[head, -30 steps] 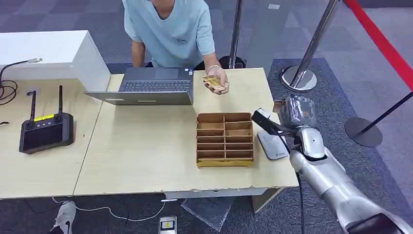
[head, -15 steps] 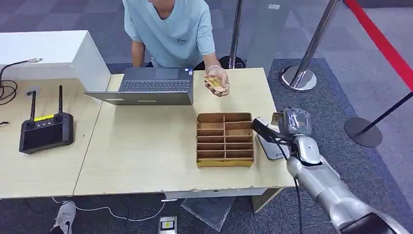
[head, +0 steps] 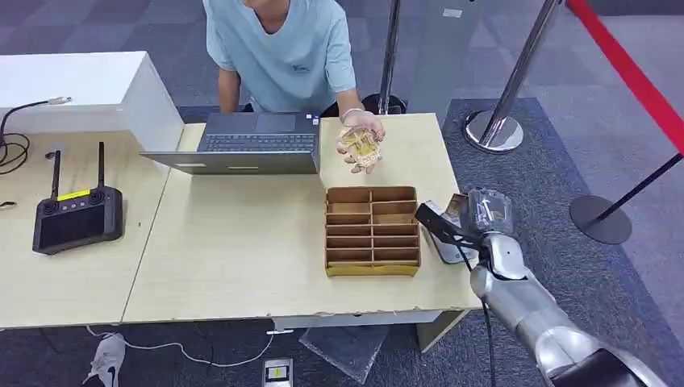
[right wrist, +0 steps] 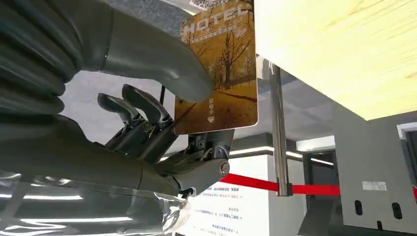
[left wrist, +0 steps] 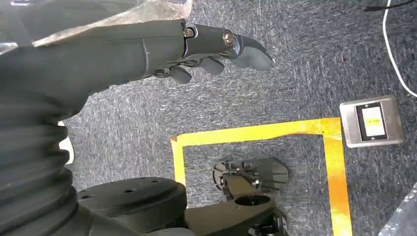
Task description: Pass the card to the sensor for recognition and then transmit it.
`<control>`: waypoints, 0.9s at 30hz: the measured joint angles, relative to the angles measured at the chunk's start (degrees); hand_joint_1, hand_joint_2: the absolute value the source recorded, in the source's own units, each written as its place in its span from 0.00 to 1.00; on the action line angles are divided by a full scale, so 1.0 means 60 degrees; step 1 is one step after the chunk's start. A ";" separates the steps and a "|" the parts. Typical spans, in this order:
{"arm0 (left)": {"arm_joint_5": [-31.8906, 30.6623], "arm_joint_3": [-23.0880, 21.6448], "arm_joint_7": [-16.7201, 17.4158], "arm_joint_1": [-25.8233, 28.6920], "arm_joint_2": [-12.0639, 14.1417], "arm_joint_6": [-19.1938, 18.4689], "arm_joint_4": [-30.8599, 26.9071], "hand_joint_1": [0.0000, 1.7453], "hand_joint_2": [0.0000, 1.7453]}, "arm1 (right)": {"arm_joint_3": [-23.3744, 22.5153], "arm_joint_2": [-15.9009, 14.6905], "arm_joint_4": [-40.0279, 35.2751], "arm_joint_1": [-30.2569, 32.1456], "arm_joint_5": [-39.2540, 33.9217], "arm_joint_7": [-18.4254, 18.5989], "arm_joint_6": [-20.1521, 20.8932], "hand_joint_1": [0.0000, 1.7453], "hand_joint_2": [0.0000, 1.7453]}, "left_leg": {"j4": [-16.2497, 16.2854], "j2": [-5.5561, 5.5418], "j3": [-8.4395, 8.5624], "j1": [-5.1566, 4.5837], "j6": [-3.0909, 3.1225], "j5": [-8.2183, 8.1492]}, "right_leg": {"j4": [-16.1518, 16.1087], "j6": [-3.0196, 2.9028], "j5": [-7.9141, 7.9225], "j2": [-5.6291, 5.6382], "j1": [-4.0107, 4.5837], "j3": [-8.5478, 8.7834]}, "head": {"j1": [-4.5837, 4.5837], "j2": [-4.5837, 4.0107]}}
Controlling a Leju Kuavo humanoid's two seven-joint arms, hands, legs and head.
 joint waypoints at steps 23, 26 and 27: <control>-0.0058 0.0000 -0.0051 0.0004 0.0000 -0.0015 0.0000 0.00 1.00 | -0.0018 0.0229 -0.0084 0.0042 -0.0084 -0.0230 -0.0568 1.00 1.00 | 0.0002 0.0002 0.0019 -0.0002 0.0000 0.0001 | -0.0001 -0.0007 0.0007 0.0002 -0.0002 0.0019 | 0.0004 0.0000; -0.0058 0.0000 -0.0058 0.0007 0.0000 -0.0015 0.0000 0.00 1.00 | -0.0029 0.0219 -0.0269 0.0047 0.0058 -0.0229 -0.0561 1.00 1.00 | 0.0002 -0.0002 0.0000 -0.0002 0.0000 0.0001 | -0.0001 -0.0007 0.0007 0.0002 -0.0002 0.0000 | 0.0000 0.0000; -0.0066 0.0000 -0.0062 0.0007 0.0000 -0.0015 0.0000 0.00 1.00 | -0.0044 0.0207 -0.0361 0.0042 0.0132 -0.0229 -0.0561 1.00 1.00 | 0.0003 -0.0001 -0.0007 -0.0002 0.0000 0.0002 | -0.0001 -0.0007 0.0008 0.0002 -0.0002 -0.0007 | 0.0000 0.0000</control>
